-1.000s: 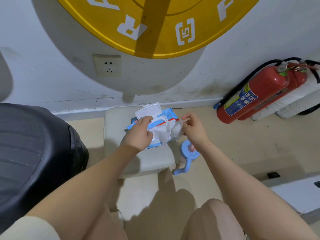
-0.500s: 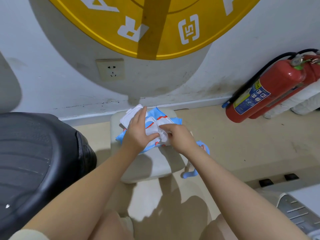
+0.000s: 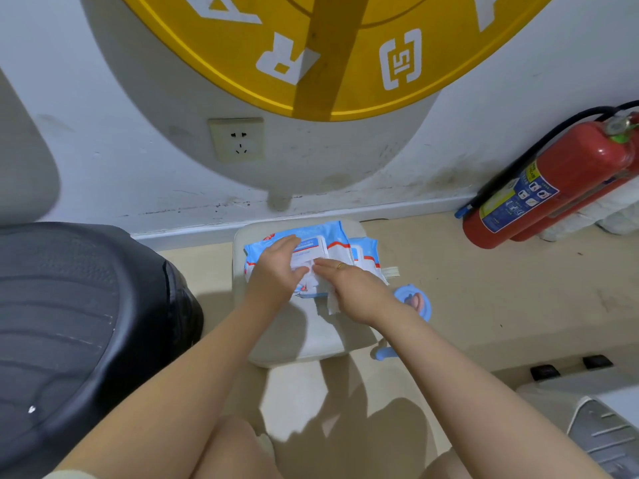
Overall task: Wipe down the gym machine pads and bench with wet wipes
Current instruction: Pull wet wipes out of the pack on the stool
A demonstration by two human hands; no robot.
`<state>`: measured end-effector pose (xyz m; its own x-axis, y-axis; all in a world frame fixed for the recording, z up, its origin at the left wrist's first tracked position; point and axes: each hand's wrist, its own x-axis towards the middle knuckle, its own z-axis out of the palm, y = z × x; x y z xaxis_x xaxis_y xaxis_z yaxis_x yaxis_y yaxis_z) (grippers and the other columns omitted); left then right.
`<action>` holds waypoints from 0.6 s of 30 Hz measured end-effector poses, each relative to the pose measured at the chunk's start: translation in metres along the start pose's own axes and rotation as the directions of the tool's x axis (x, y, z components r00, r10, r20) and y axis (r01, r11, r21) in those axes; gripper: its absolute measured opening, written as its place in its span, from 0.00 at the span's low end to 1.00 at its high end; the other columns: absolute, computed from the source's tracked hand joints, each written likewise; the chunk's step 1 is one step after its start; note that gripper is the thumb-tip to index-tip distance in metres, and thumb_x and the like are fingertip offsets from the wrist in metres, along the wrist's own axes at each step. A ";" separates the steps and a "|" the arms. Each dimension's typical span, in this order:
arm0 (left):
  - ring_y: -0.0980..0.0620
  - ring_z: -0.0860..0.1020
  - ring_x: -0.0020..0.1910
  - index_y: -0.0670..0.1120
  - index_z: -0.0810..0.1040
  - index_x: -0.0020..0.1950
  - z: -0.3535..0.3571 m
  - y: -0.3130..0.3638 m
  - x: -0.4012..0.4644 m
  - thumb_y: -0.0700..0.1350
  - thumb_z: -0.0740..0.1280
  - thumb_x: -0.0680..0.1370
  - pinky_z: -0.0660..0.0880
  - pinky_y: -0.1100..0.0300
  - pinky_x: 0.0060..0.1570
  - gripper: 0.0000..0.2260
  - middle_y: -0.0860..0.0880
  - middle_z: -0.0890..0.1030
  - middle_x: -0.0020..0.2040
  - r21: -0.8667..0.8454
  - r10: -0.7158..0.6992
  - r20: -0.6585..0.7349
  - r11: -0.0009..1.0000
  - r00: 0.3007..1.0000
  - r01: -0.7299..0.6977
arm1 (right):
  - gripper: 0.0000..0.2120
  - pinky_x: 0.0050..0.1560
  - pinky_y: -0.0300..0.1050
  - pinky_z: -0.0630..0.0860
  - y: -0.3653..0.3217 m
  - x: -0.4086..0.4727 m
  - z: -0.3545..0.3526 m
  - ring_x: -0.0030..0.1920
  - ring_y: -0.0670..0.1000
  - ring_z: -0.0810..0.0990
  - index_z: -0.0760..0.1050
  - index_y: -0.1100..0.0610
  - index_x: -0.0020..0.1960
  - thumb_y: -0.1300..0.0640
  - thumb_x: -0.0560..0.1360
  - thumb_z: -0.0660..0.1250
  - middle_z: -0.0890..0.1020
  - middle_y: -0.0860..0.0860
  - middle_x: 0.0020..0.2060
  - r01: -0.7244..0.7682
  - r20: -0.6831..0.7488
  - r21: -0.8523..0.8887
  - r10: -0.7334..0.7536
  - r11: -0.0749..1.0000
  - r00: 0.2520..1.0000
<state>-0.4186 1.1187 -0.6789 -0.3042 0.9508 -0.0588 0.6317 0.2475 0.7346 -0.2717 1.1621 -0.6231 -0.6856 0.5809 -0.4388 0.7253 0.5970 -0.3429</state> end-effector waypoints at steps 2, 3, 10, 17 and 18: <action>0.42 0.77 0.57 0.36 0.78 0.58 -0.006 -0.003 0.004 0.42 0.64 0.73 0.67 0.60 0.56 0.16 0.39 0.81 0.56 0.131 0.044 -0.010 0.990 0.999 -0.043 | 0.31 0.60 0.49 0.71 0.000 0.001 -0.001 0.69 0.52 0.66 0.56 0.51 0.74 0.69 0.74 0.56 0.55 0.44 0.75 -0.031 0.024 -0.044 0.032 0.999 0.999; 0.41 0.78 0.52 0.38 0.81 0.51 -0.008 -0.003 0.006 0.45 0.60 0.74 0.69 0.56 0.51 0.15 0.39 0.83 0.50 0.201 0.089 -0.025 0.976 0.996 -0.082 | 0.31 0.57 0.48 0.72 0.000 0.000 -0.002 0.67 0.53 0.68 0.56 0.51 0.74 0.68 0.74 0.56 0.54 0.43 0.75 -0.038 0.026 -0.064 0.040 0.997 0.999; 0.38 0.78 0.42 0.43 0.80 0.51 -0.019 0.013 0.023 0.50 0.55 0.77 0.71 0.53 0.43 0.17 0.39 0.82 0.40 0.111 0.106 -0.090 0.989 0.990 -0.096 | 0.31 0.48 0.45 0.73 0.001 -0.008 0.001 0.66 0.53 0.68 0.54 0.53 0.74 0.66 0.74 0.59 0.53 0.42 0.75 -0.022 0.020 -0.109 0.024 0.994 1.000; 0.44 0.80 0.46 0.55 0.70 0.55 -0.009 0.012 -0.001 0.50 0.60 0.73 0.75 0.53 0.47 0.11 0.48 0.82 0.47 -0.128 0.176 0.001 0.976 0.984 -0.174 | 0.30 0.65 0.38 0.62 0.013 -0.016 0.003 0.71 0.49 0.61 0.59 0.55 0.73 0.72 0.73 0.56 0.57 0.48 0.74 0.012 -0.135 0.231 0.020 0.973 0.991; 0.47 0.79 0.48 0.53 0.71 0.57 -0.006 0.015 -0.002 0.52 0.63 0.73 0.74 0.55 0.47 0.13 0.50 0.81 0.49 -0.134 0.198 0.023 0.972 0.980 -0.193 | 0.29 0.62 0.34 0.62 0.019 -0.023 0.003 0.69 0.46 0.65 0.64 0.57 0.71 0.73 0.72 0.56 0.63 0.50 0.72 0.049 -0.239 0.303 0.026 0.952 0.971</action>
<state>-0.4127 1.1193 -0.6635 -0.1567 0.9850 0.0720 0.5776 0.0322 0.8157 -0.2417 1.1586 -0.6216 -0.6621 0.7111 -0.2366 0.6754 0.4292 -0.5997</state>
